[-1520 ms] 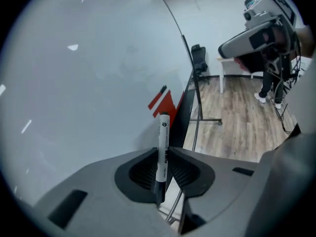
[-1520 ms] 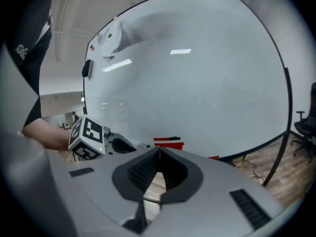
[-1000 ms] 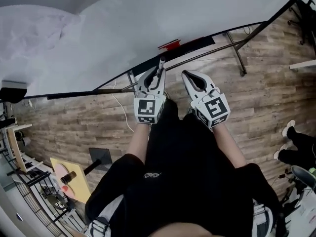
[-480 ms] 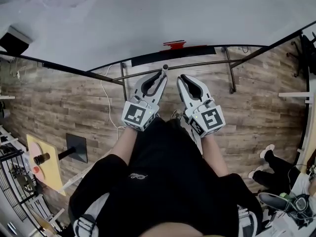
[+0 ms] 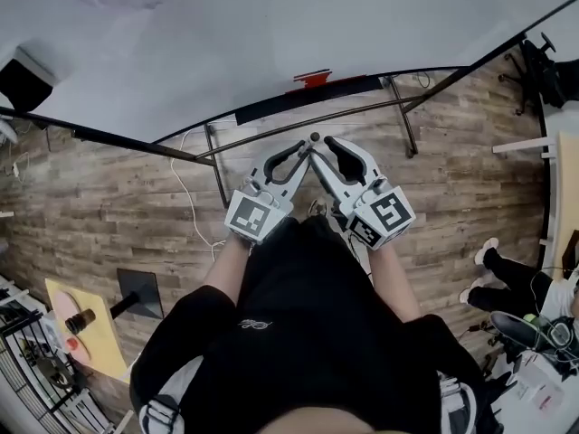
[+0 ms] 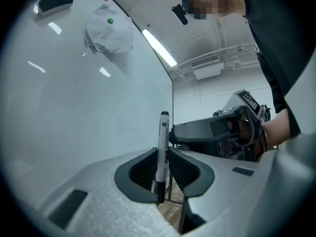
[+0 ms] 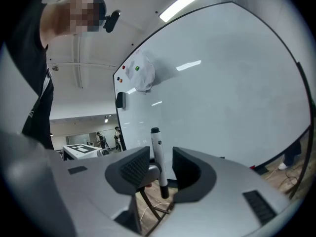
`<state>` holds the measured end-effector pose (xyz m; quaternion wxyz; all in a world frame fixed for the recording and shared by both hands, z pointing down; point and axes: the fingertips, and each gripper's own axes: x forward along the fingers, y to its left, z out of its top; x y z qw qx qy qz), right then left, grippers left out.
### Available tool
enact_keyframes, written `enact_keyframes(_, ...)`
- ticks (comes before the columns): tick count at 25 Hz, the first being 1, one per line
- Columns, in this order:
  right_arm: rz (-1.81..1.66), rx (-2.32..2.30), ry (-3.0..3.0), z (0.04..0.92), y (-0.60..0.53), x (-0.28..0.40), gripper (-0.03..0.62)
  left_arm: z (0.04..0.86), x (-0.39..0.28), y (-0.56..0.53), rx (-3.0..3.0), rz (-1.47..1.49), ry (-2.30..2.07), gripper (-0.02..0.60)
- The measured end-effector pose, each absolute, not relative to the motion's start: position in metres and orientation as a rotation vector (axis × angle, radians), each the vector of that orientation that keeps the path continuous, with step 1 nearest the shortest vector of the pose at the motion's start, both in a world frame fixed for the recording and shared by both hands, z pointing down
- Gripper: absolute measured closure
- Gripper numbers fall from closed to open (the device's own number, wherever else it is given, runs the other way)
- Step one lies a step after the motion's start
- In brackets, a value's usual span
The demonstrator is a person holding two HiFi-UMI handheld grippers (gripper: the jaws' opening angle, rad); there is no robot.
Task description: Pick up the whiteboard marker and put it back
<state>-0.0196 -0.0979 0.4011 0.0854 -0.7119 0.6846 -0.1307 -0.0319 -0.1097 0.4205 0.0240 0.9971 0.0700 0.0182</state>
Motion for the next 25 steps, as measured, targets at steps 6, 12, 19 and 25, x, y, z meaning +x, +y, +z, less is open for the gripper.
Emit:
enact_keyframes(6, -0.434, -2.202, 2.014, 0.411, -0.097, -0.04, 0.48, 0.429, -0.049, -0.093, 3.121, 0.062, 0.405, 0.512)
enact_keyframes(12, -0.458, -2.279, 1.931, 0.422, -0.093, -0.05, 0.496, 0.434, -0.057, -0.09, 3.092, 0.045, 0.483, 0.512)
enact_keyframes(19, -0.462, -2.309, 1.94, 0.422, -0.098, -0.052, 0.53, 0.435, -0.06, -0.093, 3.058, 0.048, 0.505, 0.512)
enact_keyframes(25, -0.475, -2.283, 1.948, 0.426, -0.093, -0.036, 0.531, 0.44, -0.045, -0.087, 3.108, 0.09, 0.522, 0.512)
